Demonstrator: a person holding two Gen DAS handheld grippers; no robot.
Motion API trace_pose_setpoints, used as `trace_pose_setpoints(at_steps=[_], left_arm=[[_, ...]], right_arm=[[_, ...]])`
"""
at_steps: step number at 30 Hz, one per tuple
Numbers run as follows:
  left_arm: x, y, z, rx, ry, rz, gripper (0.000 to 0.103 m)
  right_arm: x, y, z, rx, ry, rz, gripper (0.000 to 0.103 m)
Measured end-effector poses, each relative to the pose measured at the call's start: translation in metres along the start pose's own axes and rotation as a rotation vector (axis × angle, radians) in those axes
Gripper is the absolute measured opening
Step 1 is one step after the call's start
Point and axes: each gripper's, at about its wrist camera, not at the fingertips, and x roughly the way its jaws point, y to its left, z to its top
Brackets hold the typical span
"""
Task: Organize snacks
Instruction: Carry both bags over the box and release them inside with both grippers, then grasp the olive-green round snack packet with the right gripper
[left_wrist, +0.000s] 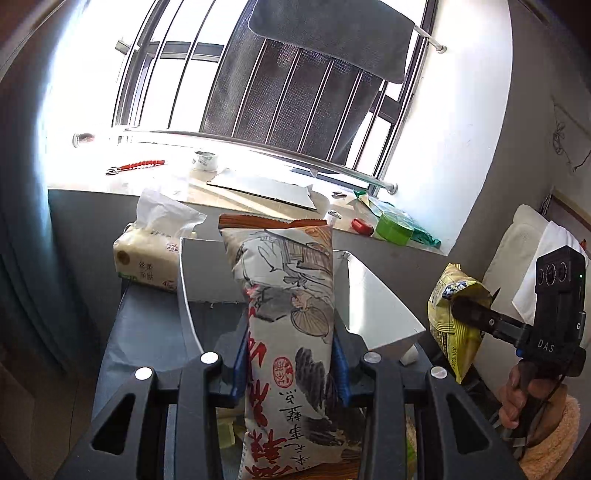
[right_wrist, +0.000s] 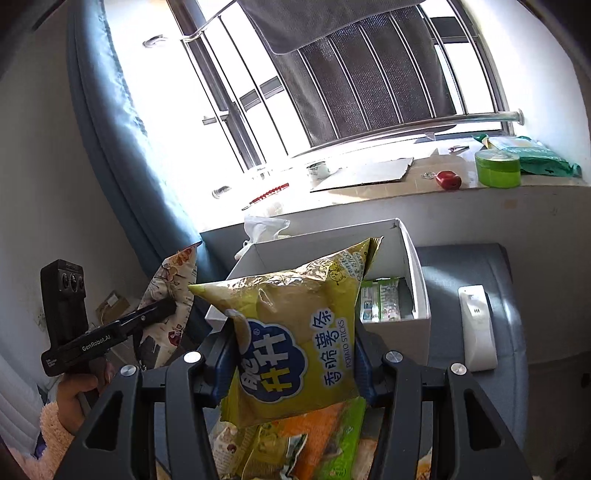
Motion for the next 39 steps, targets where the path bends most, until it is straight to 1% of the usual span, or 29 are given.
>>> trace_pose_setpoints(at_steps=[3, 6, 8, 9, 10, 11, 12, 13, 16, 21, 27, 30, 32, 33, 35, 39], left_arm=[[0.038, 0.001, 0.017, -0.015, 0.045, 0.031, 0.041], [0.066, 0.003, 0.027, -0.02, 0.074, 0.051, 0.041], [0.08, 0.007, 0.029, -0.038, 0.088, 0.063, 0.047], [0.085, 0.009, 0.03, -0.045, 0.096, 0.074, 0.064], [0.088, 0.011, 0.031, -0.053, 0.097, 0.092, 0.092], [0.089, 0.013, 0.032, -0.056, 0.096, 0.101, 0.103], [0.088, 0.014, 0.033, -0.05, 0.093, 0.101, 0.103], [0.087, 0.015, 0.034, -0.043, 0.097, 0.103, 0.103], [0.076, 0.018, 0.036, -0.025, 0.079, 0.11, 0.103], [0.053, 0.017, 0.039, -0.001, 0.045, 0.116, 0.103], [0.013, 0.002, 0.029, 0.061, 0.001, 0.11, 0.103], [-0.014, -0.009, 0.013, 0.088, -0.026, 0.091, 0.103], [-0.03, -0.015, -0.001, 0.1, -0.035, 0.064, 0.103], [-0.037, -0.018, -0.009, 0.103, -0.041, 0.064, 0.103], [-0.05, -0.024, -0.027, 0.11, -0.044, 0.072, 0.103], [-0.073, -0.03, -0.065, 0.103, -0.037, 0.044, 0.103]], right_arm=[[0.031, -0.009, 0.027, 0.009, 0.023, -0.023, 0.057], [0.058, -0.018, 0.045, -0.001, 0.055, -0.032, 0.057], [0.073, -0.023, 0.052, -0.006, 0.079, -0.048, 0.058], [0.081, -0.024, 0.055, -0.009, 0.095, -0.064, 0.059], [0.086, -0.027, 0.058, -0.009, 0.1, -0.077, 0.063], [0.091, -0.029, 0.06, -0.007, 0.098, -0.085, 0.07], [0.094, -0.031, 0.061, -0.001, 0.1, -0.082, 0.081], [0.097, -0.034, 0.062, 0.011, 0.1, -0.092, 0.103], [0.093, -0.041, 0.062, 0.038, 0.06, -0.104, 0.103], [0.085, -0.042, 0.062, 0.053, 0.058, -0.095, 0.103], [0.048, -0.026, 0.052, 0.021, 0.014, -0.047, 0.103], [0.021, -0.013, 0.039, -0.019, -0.002, -0.043, 0.103], [0.0, -0.002, 0.025, -0.063, -0.018, -0.047, 0.103], [-0.009, 0.003, 0.018, -0.083, -0.021, -0.054, 0.103], [-0.028, 0.01, 0.0, -0.114, -0.032, -0.056, 0.103], [-0.059, 0.017, -0.035, -0.132, -0.058, -0.077, 0.103]])
